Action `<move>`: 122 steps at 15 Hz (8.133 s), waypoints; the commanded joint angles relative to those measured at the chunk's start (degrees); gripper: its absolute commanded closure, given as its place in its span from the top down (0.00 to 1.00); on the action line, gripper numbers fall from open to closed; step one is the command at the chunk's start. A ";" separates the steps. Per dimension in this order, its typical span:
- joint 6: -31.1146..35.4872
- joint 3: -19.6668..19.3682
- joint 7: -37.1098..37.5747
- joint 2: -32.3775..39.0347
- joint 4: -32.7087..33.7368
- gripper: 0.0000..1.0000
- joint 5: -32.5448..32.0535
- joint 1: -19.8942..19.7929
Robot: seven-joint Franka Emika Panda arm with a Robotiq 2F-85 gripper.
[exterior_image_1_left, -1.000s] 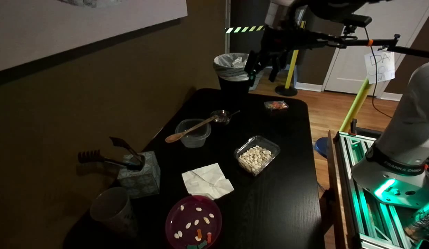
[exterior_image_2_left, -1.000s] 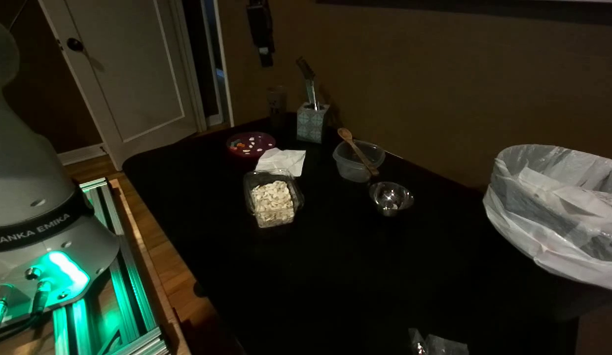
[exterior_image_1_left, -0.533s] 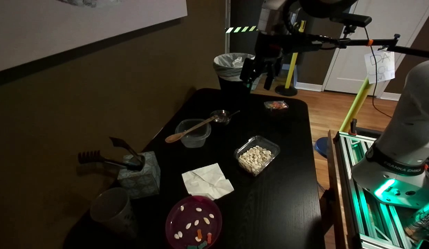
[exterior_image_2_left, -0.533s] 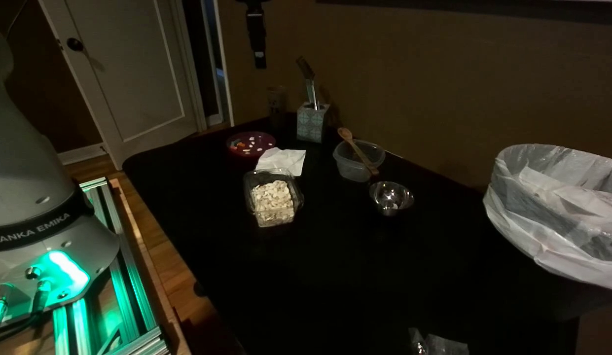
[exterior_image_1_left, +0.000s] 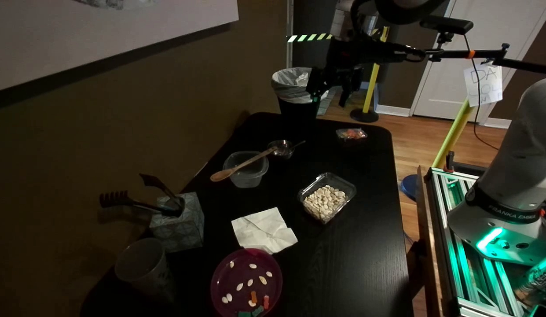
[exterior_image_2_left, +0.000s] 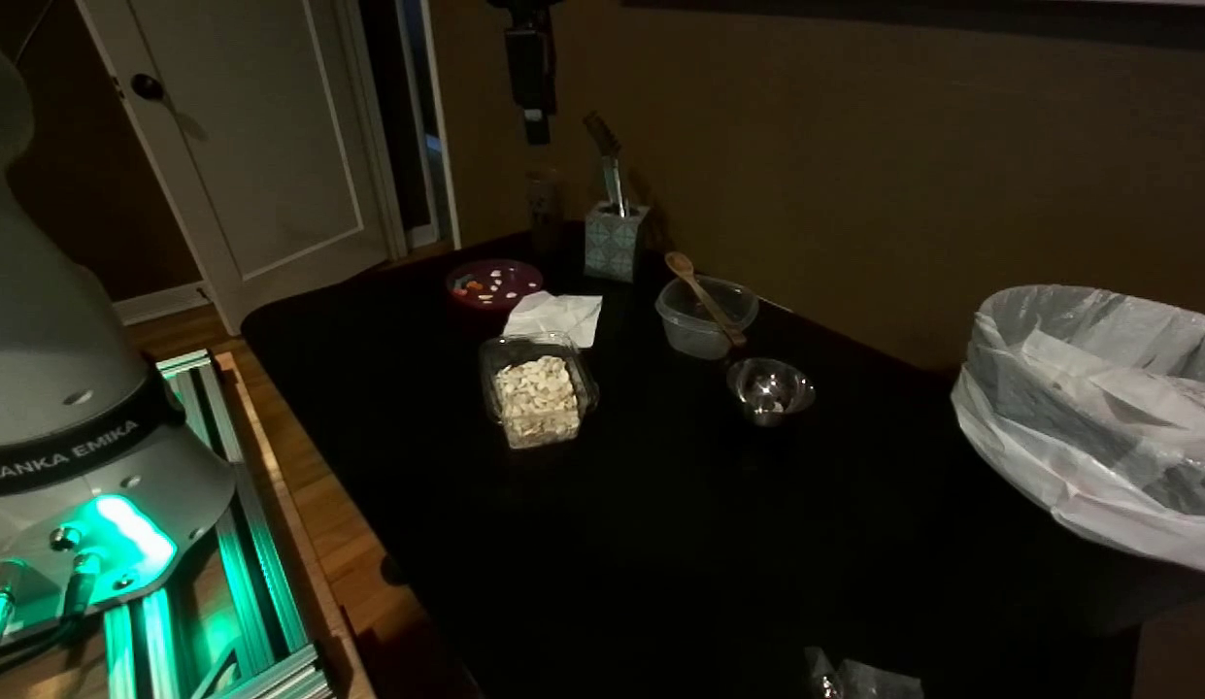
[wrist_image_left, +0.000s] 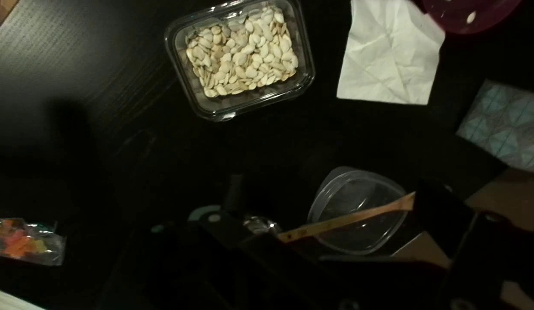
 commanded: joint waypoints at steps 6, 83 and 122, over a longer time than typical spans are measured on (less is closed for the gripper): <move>11.38 -11.13 6.48 17.29 2.25 1.00 -1.59 -9.90; 3.41 -22.33 -94.55 63.44 26.89 0.70 105.55 -8.10; -28.88 -32.71 -100.01 35.15 0.01 0.01 60.38 -16.05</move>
